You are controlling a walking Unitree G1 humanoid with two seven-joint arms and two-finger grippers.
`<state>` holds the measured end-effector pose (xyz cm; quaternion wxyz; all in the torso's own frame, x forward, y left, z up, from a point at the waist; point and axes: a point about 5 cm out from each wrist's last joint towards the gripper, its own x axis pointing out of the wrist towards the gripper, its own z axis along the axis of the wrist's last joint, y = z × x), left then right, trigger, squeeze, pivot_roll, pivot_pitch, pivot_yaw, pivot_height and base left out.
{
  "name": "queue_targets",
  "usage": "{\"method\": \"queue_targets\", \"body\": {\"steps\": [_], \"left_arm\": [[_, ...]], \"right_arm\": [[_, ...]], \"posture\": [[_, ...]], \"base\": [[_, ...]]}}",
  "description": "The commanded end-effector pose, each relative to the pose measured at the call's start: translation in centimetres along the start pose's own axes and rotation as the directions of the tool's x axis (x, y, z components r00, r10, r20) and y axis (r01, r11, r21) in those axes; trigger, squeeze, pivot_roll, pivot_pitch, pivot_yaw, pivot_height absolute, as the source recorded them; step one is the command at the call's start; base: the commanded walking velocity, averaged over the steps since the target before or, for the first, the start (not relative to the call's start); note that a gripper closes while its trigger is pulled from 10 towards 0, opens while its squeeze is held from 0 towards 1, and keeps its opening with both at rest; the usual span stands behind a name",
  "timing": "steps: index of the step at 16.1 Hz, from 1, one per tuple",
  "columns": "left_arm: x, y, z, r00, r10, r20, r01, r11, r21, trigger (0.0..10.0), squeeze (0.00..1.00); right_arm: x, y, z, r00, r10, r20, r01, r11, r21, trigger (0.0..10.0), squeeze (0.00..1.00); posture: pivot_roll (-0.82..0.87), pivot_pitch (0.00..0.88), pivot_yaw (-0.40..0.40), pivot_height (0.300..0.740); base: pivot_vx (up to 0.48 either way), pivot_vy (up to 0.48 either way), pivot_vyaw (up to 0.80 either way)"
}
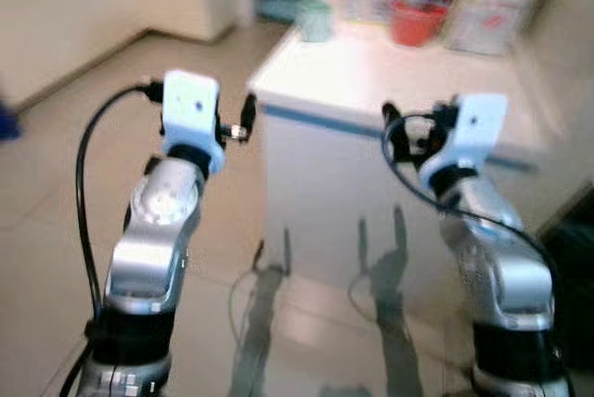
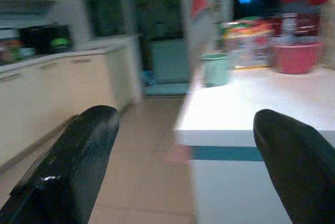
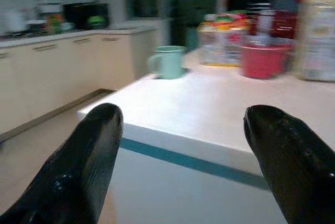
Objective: Setting the table
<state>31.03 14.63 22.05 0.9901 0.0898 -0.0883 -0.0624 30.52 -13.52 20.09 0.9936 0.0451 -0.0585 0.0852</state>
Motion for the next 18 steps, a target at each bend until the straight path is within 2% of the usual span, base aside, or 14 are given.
{"method": "queue_targets", "body": {"steps": [1, 3, 6, 18], "left_arm": [[-0.12, 0.81, 0.32, 1.0, 0.022, 0.011, -0.022, 1.0, 0.021, 10.0, 0.0], [-0.11, 0.72, 0.35, 1.0, 0.019, 0.011, -0.019, 1.0, 0.023, 10.0, 0.0], [-0.11, 0.73, 0.34, 1.0, 0.012, 0.013, -0.013, 1.0, 0.029, 10.0, 0.0], [-0.32, 0.68, 0.18, 1.0, -0.008, 0.015, 0.007, 0.999, 0.051, 10.0, 0.0]], "right_arm": [[0.23, 0.93, 0.29, 0.999, 0.035, 0.009, -0.035, 0.999, -0.006, 10.0, 0.0], [0.17, 0.88, 0.31, 1.0, 0.028, 0.015, -0.028, 1.0, -0.003, 10.0, 0.0], [0.03, 0.73, 0.19, 1.0, 0.011, 0.023, -0.012, 0.998, 0.059, 10.0, 0.0], [0.19, 0.65, 0.17, 0.999, -0.019, 0.032, 0.016, 0.996, 0.084, 10.0, 0.0]], "posture": [[0.01, 0.0, -0.038, 0.74], [0.01, 0.0, -0.038, 0.74], [0.01, 0.0, -0.034, 0.74], [0.02, 0.0, -0.035, 0.74]], "base": [[0.409, 0.0, 0.8], [0.405, 0.0, 0.8], [0.406, 0.0, 0.0], [0.397, 0.0, 0.0]]}}
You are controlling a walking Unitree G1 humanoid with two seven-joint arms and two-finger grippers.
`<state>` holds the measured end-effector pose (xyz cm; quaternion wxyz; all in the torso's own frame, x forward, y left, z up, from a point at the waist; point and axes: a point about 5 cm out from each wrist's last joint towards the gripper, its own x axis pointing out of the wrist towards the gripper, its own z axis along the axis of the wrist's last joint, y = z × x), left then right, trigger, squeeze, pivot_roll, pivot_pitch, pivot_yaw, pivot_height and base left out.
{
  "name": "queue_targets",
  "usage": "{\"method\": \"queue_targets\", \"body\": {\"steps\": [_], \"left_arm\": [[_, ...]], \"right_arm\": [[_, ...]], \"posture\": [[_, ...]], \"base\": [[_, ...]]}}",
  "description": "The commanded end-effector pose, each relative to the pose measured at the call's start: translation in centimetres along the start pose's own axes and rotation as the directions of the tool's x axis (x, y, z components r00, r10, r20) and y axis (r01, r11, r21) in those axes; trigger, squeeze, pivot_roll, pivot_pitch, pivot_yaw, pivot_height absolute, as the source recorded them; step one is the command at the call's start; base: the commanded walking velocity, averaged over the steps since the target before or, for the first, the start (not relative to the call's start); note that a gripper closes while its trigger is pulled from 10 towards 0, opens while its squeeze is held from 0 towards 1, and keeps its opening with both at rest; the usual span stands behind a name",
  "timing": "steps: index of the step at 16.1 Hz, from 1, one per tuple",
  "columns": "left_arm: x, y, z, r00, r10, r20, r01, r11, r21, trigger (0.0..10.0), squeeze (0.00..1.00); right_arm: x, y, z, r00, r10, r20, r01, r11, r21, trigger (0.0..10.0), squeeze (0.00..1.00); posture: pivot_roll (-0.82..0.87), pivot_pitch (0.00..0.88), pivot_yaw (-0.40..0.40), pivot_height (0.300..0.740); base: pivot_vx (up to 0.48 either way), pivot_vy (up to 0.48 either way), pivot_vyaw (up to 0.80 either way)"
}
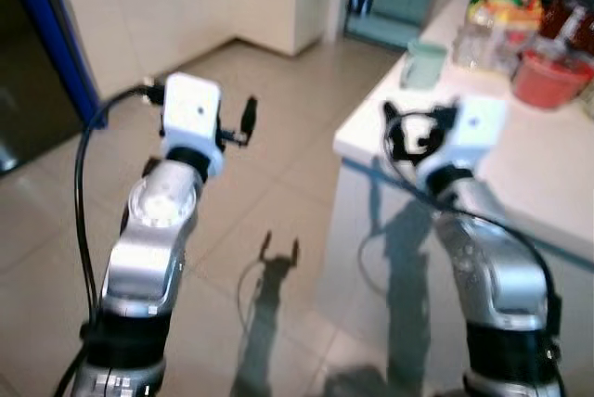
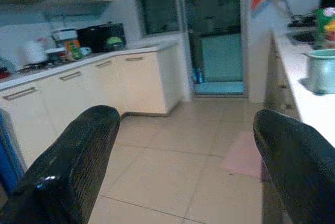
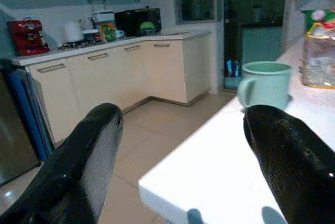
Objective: Setting the table
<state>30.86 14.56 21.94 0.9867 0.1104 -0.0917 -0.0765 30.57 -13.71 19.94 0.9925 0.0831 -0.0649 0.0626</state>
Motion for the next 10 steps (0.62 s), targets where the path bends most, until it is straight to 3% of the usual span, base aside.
{"method": "queue_targets", "body": {"steps": [1, 5, 10], "left_arm": [[-0.2, 0.8, 0.21, 1.0, 0.022, 0.007, -0.022, 1.0, 0.013, 10.0, 0.0], [-0.2, 0.67, 0.18, 1.0, 0.014, 0.007, -0.014, 1.0, 0.016, 10.0, 0.0], [-0.28, 0.77, 0.09, 1.0, 0.013, 0.001, -0.013, 1.0, 0.017, 10.0, 0.0]], "right_arm": [[0.12, 0.88, 0.2, 1.0, 0.028, 0.008, -0.028, 0.999, 0.021, 10.0, 0.0], [0.14, 0.7, 0.31, 1.0, 0.014, 0.012, -0.015, 1.0, 0.027, 10.0, 0.0], [0.15, 0.67, 0.56, 1.0, 0.006, 0.02, -0.006, 1.0, 0.004, 10.0, 0.0]], "posture": [[0.02, 0.0, -0.035, 0.74], [0.02, 0.0, -0.031, 0.74], [0.02, 0.0, -0.03, 0.74]], "base": [[0.39, 0.0, -0.73], [0.387, 0.0, -0.8], [0.381, 0.0, 0.0]]}}
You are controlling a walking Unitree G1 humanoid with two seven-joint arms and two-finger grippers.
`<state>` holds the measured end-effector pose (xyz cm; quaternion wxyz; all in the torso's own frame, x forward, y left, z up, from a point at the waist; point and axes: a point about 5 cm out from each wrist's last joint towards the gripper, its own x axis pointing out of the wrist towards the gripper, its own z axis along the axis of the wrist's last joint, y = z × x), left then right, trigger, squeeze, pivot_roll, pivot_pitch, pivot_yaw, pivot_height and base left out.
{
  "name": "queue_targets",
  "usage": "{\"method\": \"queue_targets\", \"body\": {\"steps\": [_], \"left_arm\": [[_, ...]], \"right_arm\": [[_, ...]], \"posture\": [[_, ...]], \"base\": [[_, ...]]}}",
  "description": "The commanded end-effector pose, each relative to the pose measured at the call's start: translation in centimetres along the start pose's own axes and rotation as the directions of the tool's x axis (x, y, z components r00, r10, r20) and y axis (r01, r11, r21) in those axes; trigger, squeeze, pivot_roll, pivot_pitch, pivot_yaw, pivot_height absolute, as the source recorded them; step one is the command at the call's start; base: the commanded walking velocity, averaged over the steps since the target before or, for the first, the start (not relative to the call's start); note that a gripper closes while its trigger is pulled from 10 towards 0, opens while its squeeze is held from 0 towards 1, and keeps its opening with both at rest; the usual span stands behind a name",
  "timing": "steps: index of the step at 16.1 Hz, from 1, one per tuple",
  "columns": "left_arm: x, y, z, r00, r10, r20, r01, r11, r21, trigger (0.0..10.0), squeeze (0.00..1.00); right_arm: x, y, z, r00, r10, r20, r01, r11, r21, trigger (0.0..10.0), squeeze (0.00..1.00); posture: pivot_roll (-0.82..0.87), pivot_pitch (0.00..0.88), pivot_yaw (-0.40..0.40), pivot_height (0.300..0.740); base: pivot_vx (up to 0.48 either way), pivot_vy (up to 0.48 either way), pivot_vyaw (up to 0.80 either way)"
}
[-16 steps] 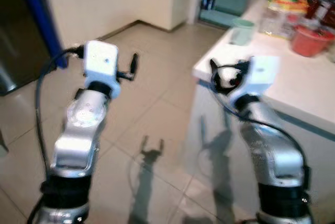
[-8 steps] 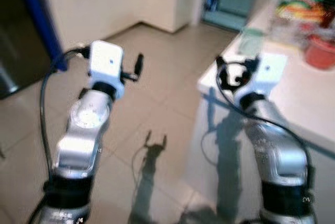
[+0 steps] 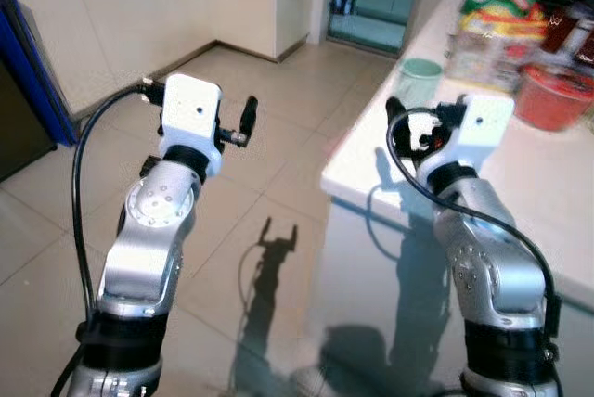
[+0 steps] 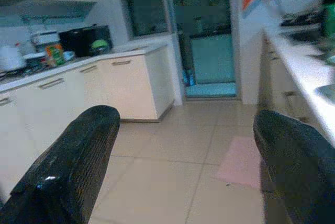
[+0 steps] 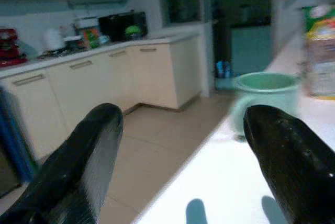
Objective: Setting the table
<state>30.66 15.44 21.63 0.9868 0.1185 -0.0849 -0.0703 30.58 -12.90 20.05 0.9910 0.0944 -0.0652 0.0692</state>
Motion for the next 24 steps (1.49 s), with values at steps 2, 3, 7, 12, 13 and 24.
{"method": "queue_targets", "body": {"steps": [2, 3, 7, 12, 13, 24], "left_arm": [[0.0, 0.0, 0.4, 1.0, 0.007, 0.01, -0.007, 1.0, 0.001, 10.0, 0.0], [0.0, -0.2, 0.4, 1.0, -0.001, 0.003, 0.001, 1.0, 0.006, 10.0, 0.0], [-0.2, -0.4, 0.3, 1.0, -0.005, -0.002, 0.005, 1.0, 0.01, 10.0, 0.0], [-0.4, -0.5, 0.1, 1.0, -0.015, -0.013, 0.016, 1.0, 0.007, 10.0, 0.0], [-0.4, -0.7, 0.1, 1.0, -0.024, -0.014, 0.024, 1.0, 0.006, 10.0, 0.0], [-2.1, -0.2, -0.1, 0.999, 0.039, -0.032, -0.039, 0.999, 0.003, 10.0, 0.0]], "right_arm": [[0.1, -0.2, 0.9, 1.0, -0.014, 0.028, 0.015, 0.999, -0.03, 10.0, 0.0], [0.1, -0.3, 1.2, 0.999, -0.023, 0.038, 0.024, 0.999, -0.042, 10.0, 0.0], [0.1, -0.4, 1.8, 0.997, -0.042, 0.057, 0.045, 0.997, -0.057, 10.0, 1.0], [2.1, -0.6, -0.2, 0.992, -0.09, -0.084, 0.081, 0.991, -0.102, 10.0, 1.0], [3.3, -0.4, -0.7, 0.988, -0.098, -0.115, 0.084, 0.989, -0.121, 10.0, 1.0], [8.6, 1.7, -0.2, 0.999, -0.008, -0.046, -0.002, 0.98, -0.198, 10.0, 0.0]], "posture": [[0.02, 0.0, -0.029, 0.74], [0.01, 0.0, -0.028, 0.74], [0.01, 0.0, -0.029, 0.74], [0.0, 0.0, -0.032, 0.74], [0.0, 0.0, -0.036, 0.74], [0.03, 0.0, -0.089, 0.74]], "base": [[0.186, 0.0, 0.0], [0.0, 0.0, 0.0], [0.0, 0.0, 0.0], [0.0, 0.0, 0.0], [0.0, 0.0, 0.0], [0.0, 0.0, 0.0]]}}
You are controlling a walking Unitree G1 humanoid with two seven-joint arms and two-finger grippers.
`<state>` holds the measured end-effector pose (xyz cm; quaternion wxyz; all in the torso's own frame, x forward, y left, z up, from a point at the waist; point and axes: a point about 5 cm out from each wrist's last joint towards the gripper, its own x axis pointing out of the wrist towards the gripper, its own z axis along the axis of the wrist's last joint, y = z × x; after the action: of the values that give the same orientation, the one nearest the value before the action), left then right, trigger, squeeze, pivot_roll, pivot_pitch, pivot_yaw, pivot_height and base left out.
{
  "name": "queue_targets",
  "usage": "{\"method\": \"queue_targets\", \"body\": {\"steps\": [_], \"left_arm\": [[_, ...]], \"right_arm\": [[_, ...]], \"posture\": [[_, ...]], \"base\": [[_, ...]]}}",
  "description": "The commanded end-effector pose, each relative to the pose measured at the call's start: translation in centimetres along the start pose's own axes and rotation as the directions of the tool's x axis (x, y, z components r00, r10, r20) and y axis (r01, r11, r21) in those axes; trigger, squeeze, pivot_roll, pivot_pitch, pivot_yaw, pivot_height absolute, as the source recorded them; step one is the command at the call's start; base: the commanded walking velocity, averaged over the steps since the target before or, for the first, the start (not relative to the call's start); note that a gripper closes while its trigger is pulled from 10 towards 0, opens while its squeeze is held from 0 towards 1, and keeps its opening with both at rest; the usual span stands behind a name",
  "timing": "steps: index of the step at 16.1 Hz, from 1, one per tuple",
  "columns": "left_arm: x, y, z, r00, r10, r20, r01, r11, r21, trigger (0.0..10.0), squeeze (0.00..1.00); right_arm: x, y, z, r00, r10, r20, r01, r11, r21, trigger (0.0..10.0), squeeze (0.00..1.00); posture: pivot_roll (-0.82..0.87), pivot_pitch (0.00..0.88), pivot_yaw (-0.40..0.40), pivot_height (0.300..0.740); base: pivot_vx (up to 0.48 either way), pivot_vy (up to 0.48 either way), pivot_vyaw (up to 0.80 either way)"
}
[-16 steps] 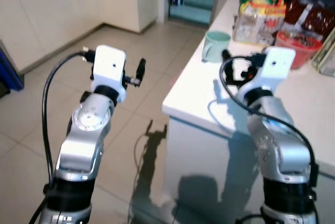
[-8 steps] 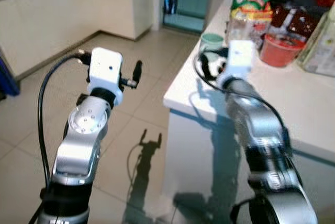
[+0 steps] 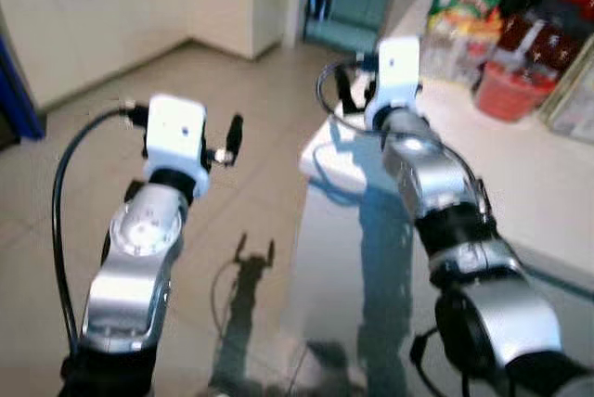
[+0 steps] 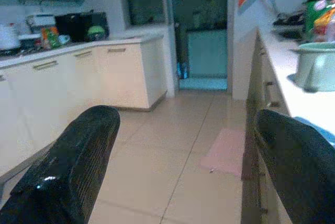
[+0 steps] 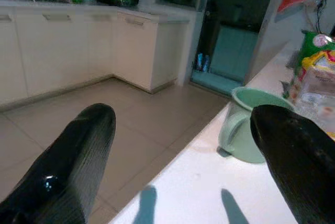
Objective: Setting the table
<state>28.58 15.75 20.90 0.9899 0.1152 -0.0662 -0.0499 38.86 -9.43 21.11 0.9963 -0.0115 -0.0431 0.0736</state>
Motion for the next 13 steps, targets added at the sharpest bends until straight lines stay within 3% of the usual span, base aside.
{"method": "queue_targets", "body": {"steps": [1, 3, 7, 13], "left_arm": [[0.2, -0.2, 0.3, 1.0, -0.003, 0.009, 0.003, 1.0, 0.01, 10.0, 0.0], [1.1, -0.7, 0.4, 0.999, -0.034, 0.007, 0.034, 0.999, 0.005, 10.0, 0.0], [2.6, -2.2, 0.8, 0.994, -0.108, 0.028, 0.108, 0.994, -0.004, 10.0, 0.0], [3.0, -1.8, 0.5, 0.995, -0.098, 0.021, 0.098, 0.995, 0.002, 10.0, 0.0]], "right_arm": [[-0.8, -0.9, 0.1, 0.999, -0.028, 0.022, 0.028, 0.999, 0.032, 10.0, 0.0], [-4.0, -2.1, -0.1, 0.995, -0.063, 0.082, 0.053, 0.992, 0.115, 10.0, 0.0], [-9.1, -3.9, -1.2, 0.99, -0.132, 0.04, 0.123, 0.978, 0.168, 10.0, 0.0], [-11.4, -5.3, -1.3, 0.982, -0.187, -0.006, 0.185, 0.967, 0.174, 10.0, 0.0]], "posture": [[0.02, 0.0, -0.086, 0.74], [-0.01, 0.0, -0.047, 0.74], [-0.05, 0.0, 0.017, 0.74], [-0.04, 0.0, 0.02, 0.74]], "base": [[0.0, 0.0, 0.0], [0.0, 0.0, 0.0], [0.0, 0.377, -0.3], [0.0, 0.451, -0.64]]}}
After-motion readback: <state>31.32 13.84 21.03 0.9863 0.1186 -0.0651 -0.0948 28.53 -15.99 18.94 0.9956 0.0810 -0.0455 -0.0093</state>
